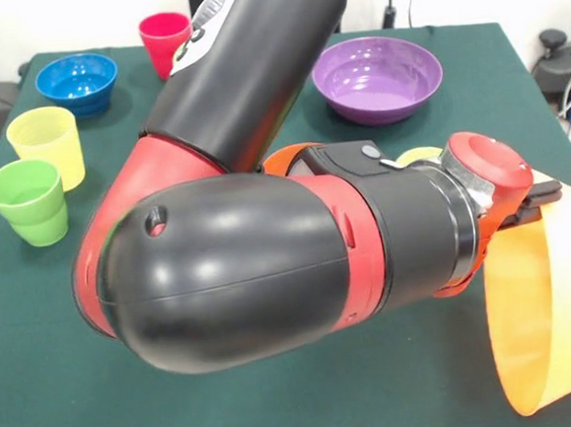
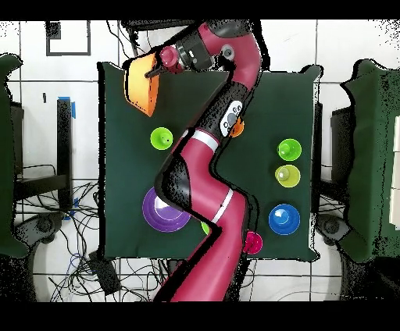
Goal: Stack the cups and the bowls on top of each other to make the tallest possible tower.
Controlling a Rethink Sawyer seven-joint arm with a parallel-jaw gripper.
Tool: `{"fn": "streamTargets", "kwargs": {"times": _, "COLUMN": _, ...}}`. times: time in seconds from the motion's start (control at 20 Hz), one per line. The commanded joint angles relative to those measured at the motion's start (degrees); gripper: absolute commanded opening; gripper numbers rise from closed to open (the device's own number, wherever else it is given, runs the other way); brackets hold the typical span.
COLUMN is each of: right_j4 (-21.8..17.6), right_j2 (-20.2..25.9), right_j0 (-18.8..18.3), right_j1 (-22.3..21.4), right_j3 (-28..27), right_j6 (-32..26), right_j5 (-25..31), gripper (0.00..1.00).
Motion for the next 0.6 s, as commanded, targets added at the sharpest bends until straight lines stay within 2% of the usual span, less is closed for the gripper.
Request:
{"fn": "streamTargets", "kwargs": {"times": 0.05, "right_j4": -5.2, "right_j2": 0.1, "right_j0": -0.7, "right_j1": -0.6, "right_j3": -9.9, "right_j6": -20.8, "right_j5": 5.2, "gripper": 0.00}}
{"fn": "streamTargets", "kwargs": {"times": 0.6, "right_j4": -7.3, "right_j2": 0.4, "right_j0": -1.5, "right_j1": 0.2, "right_j3": -9.8, "right_j6": -22.7, "right_j5": 6.4, "gripper": 0.00}}
